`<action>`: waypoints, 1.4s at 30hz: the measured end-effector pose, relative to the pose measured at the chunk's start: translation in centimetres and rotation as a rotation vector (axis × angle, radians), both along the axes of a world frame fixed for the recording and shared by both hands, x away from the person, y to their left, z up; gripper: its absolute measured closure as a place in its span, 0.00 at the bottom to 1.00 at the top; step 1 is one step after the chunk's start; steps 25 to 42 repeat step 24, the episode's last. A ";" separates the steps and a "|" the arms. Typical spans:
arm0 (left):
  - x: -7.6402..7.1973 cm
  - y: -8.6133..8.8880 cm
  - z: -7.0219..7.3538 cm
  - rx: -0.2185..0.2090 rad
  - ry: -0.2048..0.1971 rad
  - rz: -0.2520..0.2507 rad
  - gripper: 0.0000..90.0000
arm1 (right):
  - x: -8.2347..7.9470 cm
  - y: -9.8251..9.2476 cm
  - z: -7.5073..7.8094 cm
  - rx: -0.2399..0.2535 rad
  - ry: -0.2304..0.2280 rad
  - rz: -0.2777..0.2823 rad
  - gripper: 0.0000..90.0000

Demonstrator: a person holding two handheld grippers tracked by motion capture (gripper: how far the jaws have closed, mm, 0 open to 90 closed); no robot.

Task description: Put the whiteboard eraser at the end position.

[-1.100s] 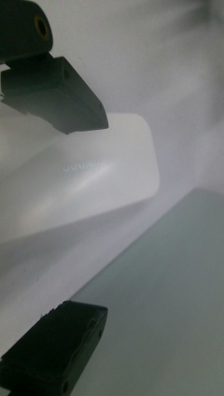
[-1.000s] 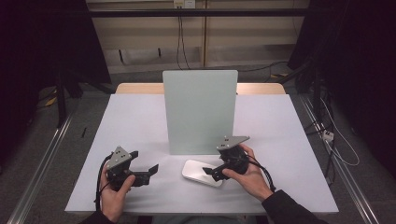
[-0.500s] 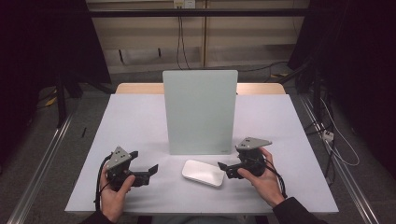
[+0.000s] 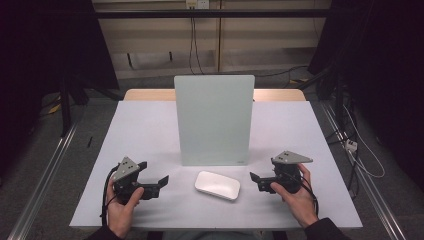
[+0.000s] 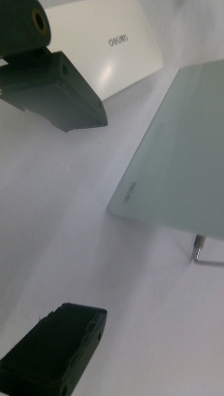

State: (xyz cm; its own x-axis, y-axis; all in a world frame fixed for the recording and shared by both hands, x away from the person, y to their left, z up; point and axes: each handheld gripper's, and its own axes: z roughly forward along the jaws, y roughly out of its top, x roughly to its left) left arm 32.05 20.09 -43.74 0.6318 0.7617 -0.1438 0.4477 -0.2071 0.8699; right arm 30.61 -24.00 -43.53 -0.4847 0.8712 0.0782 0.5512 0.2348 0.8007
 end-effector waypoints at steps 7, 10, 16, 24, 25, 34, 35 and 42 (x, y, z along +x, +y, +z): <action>0.1 0.1 -0.1 -0.010 0.007 0.006 0.06 | -0.5 -1.6 -0.2 0.004 -0.002 -0.056 0.07; 0.0 0.2 0.0 -0.009 0.005 0.010 0.06 | -0.8 -2.4 -0.5 0.008 -0.012 -0.091 0.06; 0.0 0.2 0.0 -0.013 0.003 0.011 0.06 | -1.5 -3.5 -0.9 0.026 -0.009 -0.117 0.06; 0.3 0.3 -0.1 0.002 0.005 0.026 0.06 | -1.6 -3.4 -0.8 0.037 -0.020 -0.115 0.07; 0.3 0.3 -0.1 0.002 0.005 0.026 0.06 | -1.6 -3.4 -0.8 0.037 -0.020 -0.115 0.07; 0.3 0.3 -0.1 0.002 0.005 0.026 0.06 | -1.6 -3.4 -0.8 0.037 -0.020 -0.115 0.07; 0.3 0.3 -0.1 0.002 0.005 0.026 0.06 | -1.6 -3.4 -0.8 0.037 -0.020 -0.115 0.07; 0.3 0.3 -0.1 0.002 0.005 0.026 0.06 | -1.6 -3.4 -0.8 0.037 -0.020 -0.115 0.07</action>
